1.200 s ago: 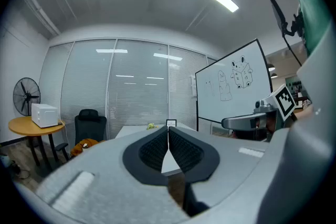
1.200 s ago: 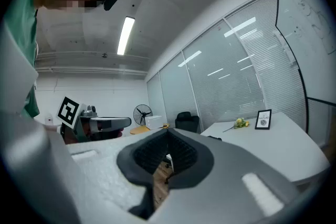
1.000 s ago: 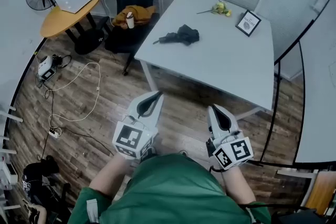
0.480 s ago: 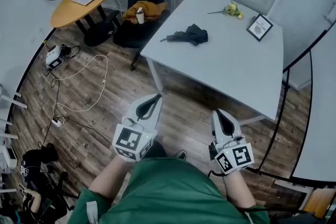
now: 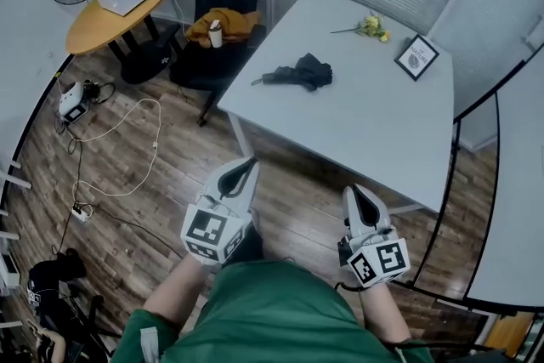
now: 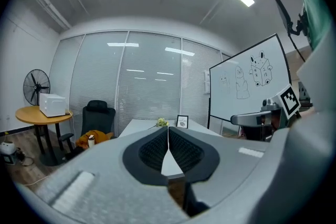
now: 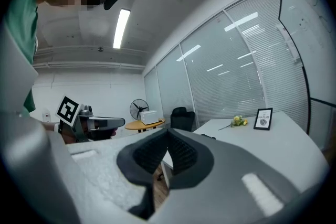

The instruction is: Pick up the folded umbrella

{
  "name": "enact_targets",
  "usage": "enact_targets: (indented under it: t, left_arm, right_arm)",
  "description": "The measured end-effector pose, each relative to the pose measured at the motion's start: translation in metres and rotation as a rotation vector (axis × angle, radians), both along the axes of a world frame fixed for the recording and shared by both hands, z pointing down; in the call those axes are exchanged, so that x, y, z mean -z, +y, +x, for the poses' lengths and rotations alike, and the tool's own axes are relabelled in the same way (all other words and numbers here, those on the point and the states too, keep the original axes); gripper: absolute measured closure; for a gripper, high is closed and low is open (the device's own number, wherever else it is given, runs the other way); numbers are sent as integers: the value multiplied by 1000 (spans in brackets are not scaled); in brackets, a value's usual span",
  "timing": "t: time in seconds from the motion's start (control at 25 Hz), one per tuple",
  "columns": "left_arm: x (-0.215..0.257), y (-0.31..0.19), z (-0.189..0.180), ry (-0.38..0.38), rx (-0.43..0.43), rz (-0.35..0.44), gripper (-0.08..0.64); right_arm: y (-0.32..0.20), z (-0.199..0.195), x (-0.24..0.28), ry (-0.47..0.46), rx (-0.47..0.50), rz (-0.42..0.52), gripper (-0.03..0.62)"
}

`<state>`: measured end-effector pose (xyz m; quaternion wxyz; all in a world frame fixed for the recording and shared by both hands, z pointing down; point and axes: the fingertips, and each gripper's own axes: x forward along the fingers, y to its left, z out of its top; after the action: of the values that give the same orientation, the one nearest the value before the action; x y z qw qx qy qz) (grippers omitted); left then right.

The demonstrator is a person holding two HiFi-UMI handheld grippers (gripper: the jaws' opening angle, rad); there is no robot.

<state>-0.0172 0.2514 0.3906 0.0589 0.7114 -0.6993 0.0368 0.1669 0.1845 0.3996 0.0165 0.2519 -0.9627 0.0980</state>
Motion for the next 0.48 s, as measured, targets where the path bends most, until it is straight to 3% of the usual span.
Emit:
enact_targets:
  t: [0.48]
  left_arm:
    - [-11,-98,-114,90,-126,12,546]
  right_arm:
    - [-73,-89,7,65,-181,-28,589]
